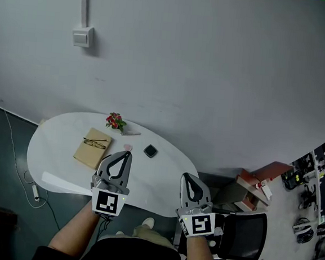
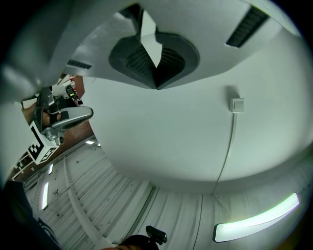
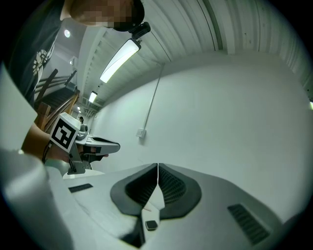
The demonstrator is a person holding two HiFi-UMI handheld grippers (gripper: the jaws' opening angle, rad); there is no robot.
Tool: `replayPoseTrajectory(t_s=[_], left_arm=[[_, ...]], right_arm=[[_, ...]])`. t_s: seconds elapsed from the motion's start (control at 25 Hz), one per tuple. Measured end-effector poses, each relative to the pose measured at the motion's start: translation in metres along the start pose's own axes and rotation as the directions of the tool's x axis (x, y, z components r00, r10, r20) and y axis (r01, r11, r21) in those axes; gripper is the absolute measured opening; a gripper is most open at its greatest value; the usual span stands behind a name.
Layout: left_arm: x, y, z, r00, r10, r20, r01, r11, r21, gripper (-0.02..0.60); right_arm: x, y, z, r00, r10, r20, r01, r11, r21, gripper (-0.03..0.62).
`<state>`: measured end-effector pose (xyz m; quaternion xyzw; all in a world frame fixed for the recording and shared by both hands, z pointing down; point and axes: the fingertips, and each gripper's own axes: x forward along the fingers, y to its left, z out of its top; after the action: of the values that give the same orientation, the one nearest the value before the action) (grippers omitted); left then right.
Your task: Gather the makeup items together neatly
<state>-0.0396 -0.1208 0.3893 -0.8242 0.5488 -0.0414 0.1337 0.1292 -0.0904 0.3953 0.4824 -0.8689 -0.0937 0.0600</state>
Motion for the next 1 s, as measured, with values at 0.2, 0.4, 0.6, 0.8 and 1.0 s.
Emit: replayPoseTrajectory(t_s=[0.2, 0.4, 0.6, 0.8, 1.0], left_arm=[[0.031, -0.003, 0.004, 1.0, 0.019, 0.003, -0.019, 1.0, 0.007, 0.017], [0.06, -0.007, 0.01, 0.999, 0.043, -0.003, -0.043, 0.999, 0.023, 0.017], [0.084, -0.011, 0.011, 0.997, 0.075, -0.01, -0.075, 0.997, 0.027, 0.017], [0.1, -0.012, 0.01, 0.993, 0.114, -0.012, -0.113, 0.993, 0.024, 0.017], [0.108, -0.014, 0.001, 0.994, 0.109, -0.031, -0.108, 0.994, 0.033, 0.017]], right_arm=[[0.019, -0.03, -0.003, 1.0, 0.019, 0.019, -0.019, 1.0, 0.004, 0.027], [0.034, -0.06, -0.006, 0.998, 0.046, 0.031, -0.046, 0.999, 0.01, 0.026], [0.05, -0.086, -0.018, 0.996, 0.083, 0.032, -0.084, 0.996, 0.017, 0.026], [0.071, -0.103, -0.052, 0.992, 0.123, -0.002, -0.123, 0.991, 0.046, 0.026], [0.086, -0.105, -0.095, 0.988, 0.139, -0.063, -0.135, 0.988, 0.07, 0.026]])
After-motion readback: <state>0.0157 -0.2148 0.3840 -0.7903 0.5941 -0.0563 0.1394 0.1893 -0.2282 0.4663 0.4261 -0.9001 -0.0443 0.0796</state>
